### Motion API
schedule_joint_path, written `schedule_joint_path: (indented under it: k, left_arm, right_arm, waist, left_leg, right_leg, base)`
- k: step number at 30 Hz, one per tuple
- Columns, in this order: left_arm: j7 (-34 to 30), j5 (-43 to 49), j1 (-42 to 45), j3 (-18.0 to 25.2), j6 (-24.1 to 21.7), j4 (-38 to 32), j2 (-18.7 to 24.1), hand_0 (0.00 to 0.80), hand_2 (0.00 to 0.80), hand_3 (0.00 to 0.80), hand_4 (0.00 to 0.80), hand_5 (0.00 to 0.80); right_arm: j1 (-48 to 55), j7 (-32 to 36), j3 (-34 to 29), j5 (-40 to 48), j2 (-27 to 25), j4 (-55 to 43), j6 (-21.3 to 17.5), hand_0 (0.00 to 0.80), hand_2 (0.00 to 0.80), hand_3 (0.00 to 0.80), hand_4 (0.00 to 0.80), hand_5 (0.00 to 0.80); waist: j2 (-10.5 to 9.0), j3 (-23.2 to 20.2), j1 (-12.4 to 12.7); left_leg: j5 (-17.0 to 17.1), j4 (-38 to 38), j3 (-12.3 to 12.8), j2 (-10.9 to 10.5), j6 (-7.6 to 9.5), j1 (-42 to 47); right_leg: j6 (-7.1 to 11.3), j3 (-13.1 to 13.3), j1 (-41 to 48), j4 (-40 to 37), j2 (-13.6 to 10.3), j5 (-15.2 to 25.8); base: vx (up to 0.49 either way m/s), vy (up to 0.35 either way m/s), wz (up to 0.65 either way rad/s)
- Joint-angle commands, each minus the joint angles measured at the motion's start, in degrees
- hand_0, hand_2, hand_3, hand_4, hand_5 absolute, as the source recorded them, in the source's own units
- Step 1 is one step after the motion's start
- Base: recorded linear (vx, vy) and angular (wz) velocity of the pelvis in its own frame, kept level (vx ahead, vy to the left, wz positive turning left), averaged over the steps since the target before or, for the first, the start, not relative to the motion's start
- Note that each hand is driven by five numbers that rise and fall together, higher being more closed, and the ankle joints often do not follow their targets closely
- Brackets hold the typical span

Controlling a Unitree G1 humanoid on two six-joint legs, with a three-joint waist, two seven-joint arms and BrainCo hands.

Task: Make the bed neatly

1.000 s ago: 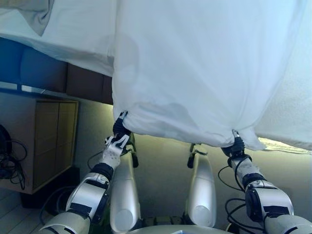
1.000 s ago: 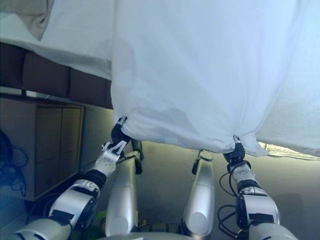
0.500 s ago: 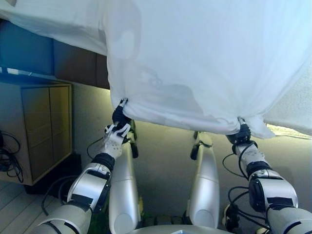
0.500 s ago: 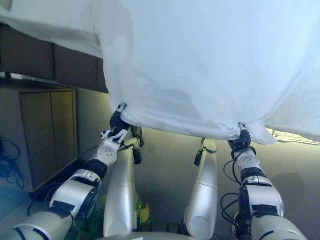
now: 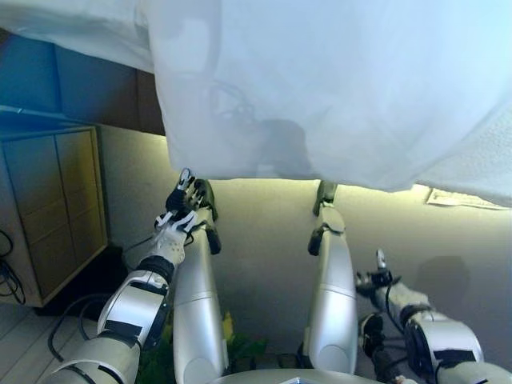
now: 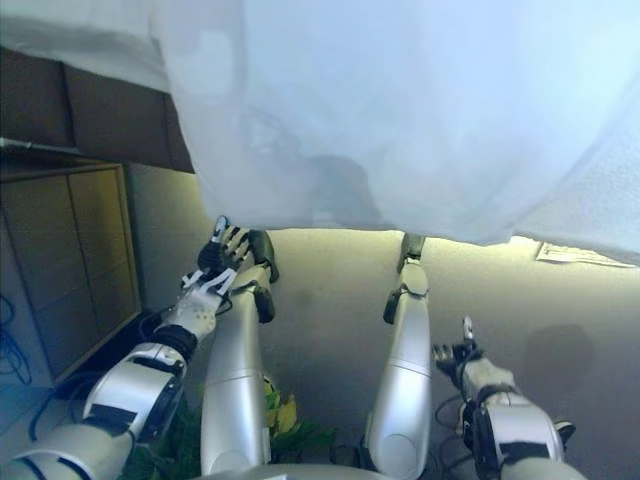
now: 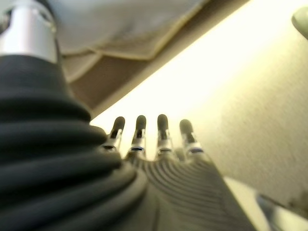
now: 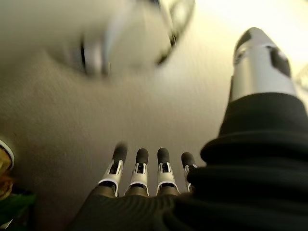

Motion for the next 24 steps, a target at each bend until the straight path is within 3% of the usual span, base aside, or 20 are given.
schedule_joint_path:
  k: [1,3,4,8,9,15,20,24]
  left_arm:
    - [-2.6,-6.9,3.0,5.9,0.0,-0.2,2.5,0.000,0.000,0.000,0.000,0.000]
    - [-7.3,-13.7,4.2,7.5,1.8,-2.4,2.7,0.000,0.000,0.000,0.000,0.000]
    - [-10.2,-15.8,5.8,8.1,2.2,-4.6,2.4,0.000,0.000,0.000,0.000,0.000]
    - [-18.7,-17.3,13.1,5.8,1.2,-17.5,0.8,0.000,0.000,0.000,0.000,0.000]
    - [-21.5,-16.9,14.6,5.5,1.1,-19.8,0.6,0.000,0.000,0.000,0.000,0.000]
    - [-37.5,-17.2,21.2,7.6,4.1,-29.0,-1.6,0.000,0.000,0.000,0.000,0.000]
    - [-45.4,-19.2,22.5,10.5,8.2,-35.9,-3.2,0.000,0.000,0.000,0.000,0.000]
    - [-47.3,-20.0,22.3,9.8,8.5,-38.7,-3.5,0.000,0.000,0.000,0.000,0.000]
  right_arm:
    - [4.4,3.6,-1.1,4.2,-4.7,-1.7,-4.7,0.000,0.000,0.000,0.000,0.000]
    - [3.9,7.5,-2.7,6.5,-5.7,-1.7,-7.8,0.000,0.000,0.000,0.000,0.000]
    - [3.8,10.0,-3.8,5.0,-6.1,-2.4,-11.2,0.000,0.000,0.000,0.000,0.000]
    - [5.3,14.3,-4.9,-0.4,-4.5,-12.4,-22.3,0.000,0.000,0.000,0.000,0.000]
    - [6.0,15.0,-4.8,-0.1,-4.0,-15.1,-23.3,0.000,0.000,0.000,0.000,0.000]
    - [9.3,23.8,-6.5,0.6,-2.9,-23.3,-27.2,0.000,0.000,0.000,0.000,0.000]
    - [13.4,35.5,-2.9,-2.2,0.7,-38.5,-27.5,0.000,0.000,0.000,0.000,0.000]
    - [14.3,34.8,-0.8,-5.4,2.0,-45.8,-27.8,0.000,0.000,0.000,0.000,0.000]
  waist:
    - [1.75,2.0,-0.1]
    - [2.13,2.0,0.5]
    - [2.45,2.0,1.0]
    - [2.87,2.0,2.4]
    - [2.68,2.0,2.7]
    - [2.56,2.0,4.3]
    - [1.04,2.0,3.5]
    - [0.10,2.0,2.7]
  left_leg:
    - [8.6,-5.3,-1.2,2.1,-1.86,-0.1]
    - [8.7,-6.6,-1.1,2.4,-2.03,2.1]
    - [8.6,-7.4,-1.1,2.3,-2.14,3.5]
    - [9.1,-10.4,-1.2,1.6,-2.30,7.3]
    - [9.2,-11.1,-1.3,1.6,-2.33,8.2]
    - [9.8,-15.6,-0.6,1.7,-2.68,14.7]
    - [10.2,-17.7,0.1,1.9,-2.55,18.2]
    - [10.2,-18.0,0.7,2.4,-2.48,19.9]
  right_leg:
    - [-1.27,-1.2,2.1,-2.4,-2.2,5.0]
    - [-0.95,-1.9,3.9,-3.2,-2.8,4.9]
    - [-0.76,-2.2,5.0,-3.7,-3.1,5.0]
    - [-0.26,-3.4,8.7,-6.0,-3.8,5.7]
    - [-0.18,-3.8,9.8,-6.5,-3.9,6.0]
    - [0.52,-6.1,16.5,-9.5,-4.8,6.4]
    - [0.33,-6.6,19.6,-10.6,-4.3,6.3]
    - [0.35,-6.9,21.2,-10.6,-4.0,6.1]
  base:
    - [0.031,-0.063,-0.16]
    - [0.042,-0.081,-0.15]
    - [0.048,-0.079,-0.08]
    - [0.025,-0.089,0.05]
    - [0.014,-0.152,0.08]
    - [0.016,-0.094,0.07]
    - [0.002,-0.049,0.07]
    - [0.010,-0.026,0.00]
